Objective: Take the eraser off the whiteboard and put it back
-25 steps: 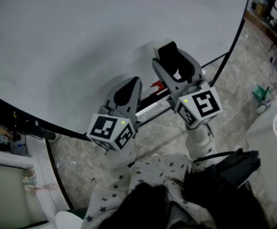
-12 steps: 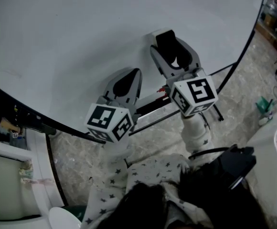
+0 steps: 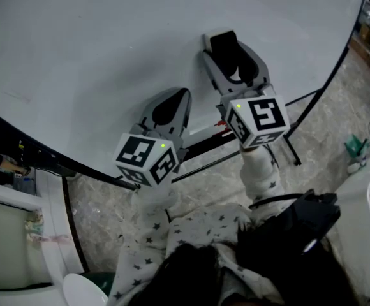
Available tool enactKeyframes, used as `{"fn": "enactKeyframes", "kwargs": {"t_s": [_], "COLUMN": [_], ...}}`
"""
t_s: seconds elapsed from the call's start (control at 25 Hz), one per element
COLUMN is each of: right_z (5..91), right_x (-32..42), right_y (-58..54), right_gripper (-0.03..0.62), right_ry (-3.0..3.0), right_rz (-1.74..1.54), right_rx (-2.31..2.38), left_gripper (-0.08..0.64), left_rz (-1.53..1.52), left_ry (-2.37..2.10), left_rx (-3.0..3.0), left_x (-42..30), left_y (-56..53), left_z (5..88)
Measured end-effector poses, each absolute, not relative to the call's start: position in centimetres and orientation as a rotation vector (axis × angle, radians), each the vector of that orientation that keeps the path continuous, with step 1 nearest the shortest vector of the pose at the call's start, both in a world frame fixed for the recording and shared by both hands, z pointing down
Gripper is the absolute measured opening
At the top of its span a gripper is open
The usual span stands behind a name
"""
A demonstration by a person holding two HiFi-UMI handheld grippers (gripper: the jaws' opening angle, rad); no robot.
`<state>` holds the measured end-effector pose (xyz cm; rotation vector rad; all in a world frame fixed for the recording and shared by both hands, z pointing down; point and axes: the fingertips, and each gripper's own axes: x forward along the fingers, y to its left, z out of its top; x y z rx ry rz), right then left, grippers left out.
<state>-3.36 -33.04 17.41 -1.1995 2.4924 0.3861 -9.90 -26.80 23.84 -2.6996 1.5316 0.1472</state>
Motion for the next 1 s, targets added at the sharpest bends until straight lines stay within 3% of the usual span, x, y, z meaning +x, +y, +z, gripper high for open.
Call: {"fn": "enactKeyframes", "kwargs": {"t_s": [1.0], "right_z": [17.37], "right_x": [-3.96], "right_y": [-33.20], "right_gripper": [0.261], "right_ry": [2.437], "right_rz": [0.575], "right_rx": [-1.331], "left_gripper": [0.000], "left_rz": [0.165], "left_ry": [1.509], "left_rx": [-2.725], "left_x": [-10.00], "left_y": [-27.55], "left_z": [24.27]}}
